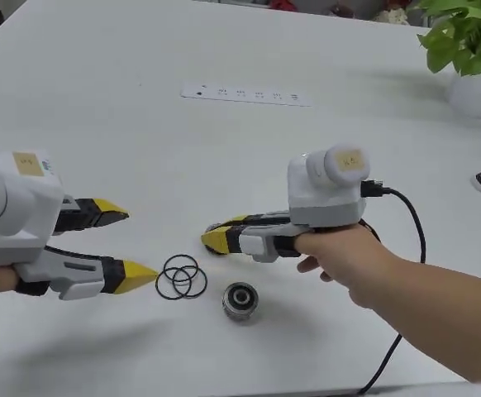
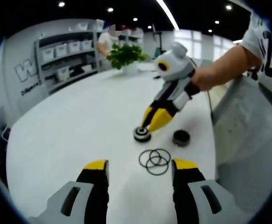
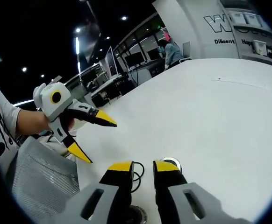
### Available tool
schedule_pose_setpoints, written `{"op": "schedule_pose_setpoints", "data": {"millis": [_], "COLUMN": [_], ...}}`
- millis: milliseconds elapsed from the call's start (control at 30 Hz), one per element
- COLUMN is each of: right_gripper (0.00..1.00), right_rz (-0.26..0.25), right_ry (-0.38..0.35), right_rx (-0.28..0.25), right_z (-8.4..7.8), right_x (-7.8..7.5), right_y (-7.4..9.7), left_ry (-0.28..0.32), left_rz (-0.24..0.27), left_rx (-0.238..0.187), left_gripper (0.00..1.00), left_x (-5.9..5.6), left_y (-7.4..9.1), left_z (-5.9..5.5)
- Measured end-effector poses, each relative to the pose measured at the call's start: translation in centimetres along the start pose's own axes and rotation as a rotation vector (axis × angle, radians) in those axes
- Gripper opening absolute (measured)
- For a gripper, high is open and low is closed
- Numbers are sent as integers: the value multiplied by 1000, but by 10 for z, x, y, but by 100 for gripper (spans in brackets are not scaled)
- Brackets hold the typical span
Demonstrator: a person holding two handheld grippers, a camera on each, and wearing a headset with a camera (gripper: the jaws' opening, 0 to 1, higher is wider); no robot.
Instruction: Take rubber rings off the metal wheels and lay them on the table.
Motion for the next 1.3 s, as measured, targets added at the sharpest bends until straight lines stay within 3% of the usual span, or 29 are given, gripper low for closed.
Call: {"op": "schedule_pose_setpoints", "data": {"millis": [900, 1300], "right_gripper": [30, 32], "right_rz": [-51, -66], "right_ry": [112, 206], "right_rx": [-42, 1], "right_z": [11, 3], "right_x": [-15, -22], "right_y": [25, 29], "left_ry": [11, 16], "left_rz": [9, 2], "left_rx": [-24, -24], "left_gripper": [55, 55], "left_x": [11, 15], "left_y": [-9, -19], "left_z": [14, 18]}}
Point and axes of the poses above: the centre of the closed fingertips' face, and the gripper's own axes: y roughly backward along the fingers, x roughly to its left, z roughly out of its top, the point moved 3 cm from there along y, roughly backward along the fingers, and after that the axes turned 5 degrees about z, right-handed, at the moved point
